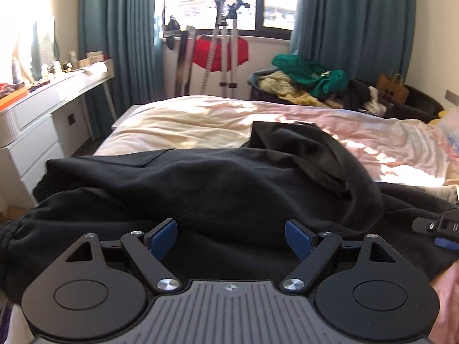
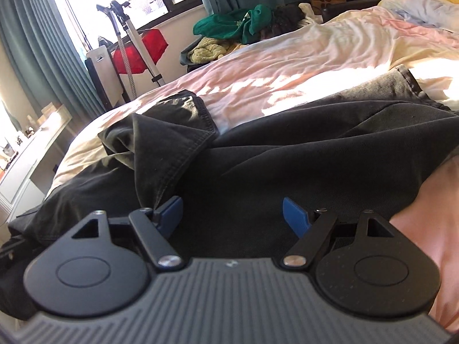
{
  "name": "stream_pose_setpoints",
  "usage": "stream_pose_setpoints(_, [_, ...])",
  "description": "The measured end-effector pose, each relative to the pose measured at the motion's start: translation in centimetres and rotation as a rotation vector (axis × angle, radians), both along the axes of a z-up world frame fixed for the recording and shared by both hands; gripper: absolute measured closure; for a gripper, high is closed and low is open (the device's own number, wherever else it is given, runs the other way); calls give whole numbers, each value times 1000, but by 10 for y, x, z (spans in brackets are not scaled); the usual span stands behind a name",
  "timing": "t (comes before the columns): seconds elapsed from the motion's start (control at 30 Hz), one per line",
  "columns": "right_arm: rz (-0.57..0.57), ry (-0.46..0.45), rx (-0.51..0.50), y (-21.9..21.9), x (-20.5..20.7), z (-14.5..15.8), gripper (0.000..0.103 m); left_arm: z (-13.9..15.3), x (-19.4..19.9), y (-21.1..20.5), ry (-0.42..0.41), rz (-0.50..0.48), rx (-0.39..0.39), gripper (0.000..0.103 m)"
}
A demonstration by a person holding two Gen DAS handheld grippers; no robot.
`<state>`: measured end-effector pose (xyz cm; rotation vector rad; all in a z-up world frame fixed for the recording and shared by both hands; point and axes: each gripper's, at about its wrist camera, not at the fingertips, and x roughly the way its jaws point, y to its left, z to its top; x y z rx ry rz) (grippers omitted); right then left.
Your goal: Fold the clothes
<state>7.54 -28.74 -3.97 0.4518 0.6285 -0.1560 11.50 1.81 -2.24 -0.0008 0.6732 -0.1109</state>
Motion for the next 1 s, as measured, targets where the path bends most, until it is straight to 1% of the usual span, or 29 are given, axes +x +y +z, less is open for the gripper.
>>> stream_pose_setpoints(0.13, [-50,-1,19,-14,-1,-2,24,-3,79,-37,54,-65,-140,16])
stream_pose_setpoints(0.17, [-61,-1,20,-18,0,-4,24,-7,100,-45,82,-63,-181,16])
stream_pose_setpoints(0.23, [-85,3,24,-24,3,-7,24,-18,146,-55,170,-27,-277,16])
stream_pose_setpoints(0.27, [-97,6,26,-27,4,-9,24,-25,167,-59,201,-8,-305,16])
stream_pose_setpoints(0.33, [-120,17,42,-36,13,-16,24,-40,207,-70,237,36,-321,16])
stream_pose_setpoints(0.4, [-142,28,66,-44,22,-22,24,-54,241,-81,258,70,-319,16])
stream_pose_setpoints(0.47, [-149,22,87,-51,32,-27,24,-66,272,-89,273,88,-325,18])
stream_pose_setpoints(0.5, [-155,17,83,-52,33,-28,24,-73,286,-95,286,96,-308,21])
stream_pose_setpoints(0.57, [-165,8,76,-54,37,-29,24,-85,310,-109,318,113,-227,44])
stream_pose_setpoints(0.6, [-171,3,72,-55,38,-30,24,-89,315,-117,317,117,-166,55])
stream_pose_setpoints(0.63, [-176,-1,68,-56,40,-30,24,-91,317,-126,305,107,-102,71])
stream_pose_setpoints(0.67, [-181,-6,64,-57,41,-31,24,-90,316,-135,283,77,-45,83])
stream_pose_setpoints(0.7, [-187,-10,60,-58,43,-32,24,-87,313,-143,256,34,2,90])
stream_pose_setpoints(0.73, [-192,-15,56,-59,45,-32,24,-80,309,-150,221,-10,30,92])
stream_pose_setpoints(0.8, [-203,-24,49,-61,48,-34,24,-56,296,-160,125,-116,21,93])
stream_pose_setpoints(0.9, [-219,-38,37,-64,53,-36,24,-4,269,-180,-42,-303,-47,94])
stream_pose_setpoints(1.0, [-248,-62,38,-68,45,-30,24,47,242,-201,-140,-442,-115,94])
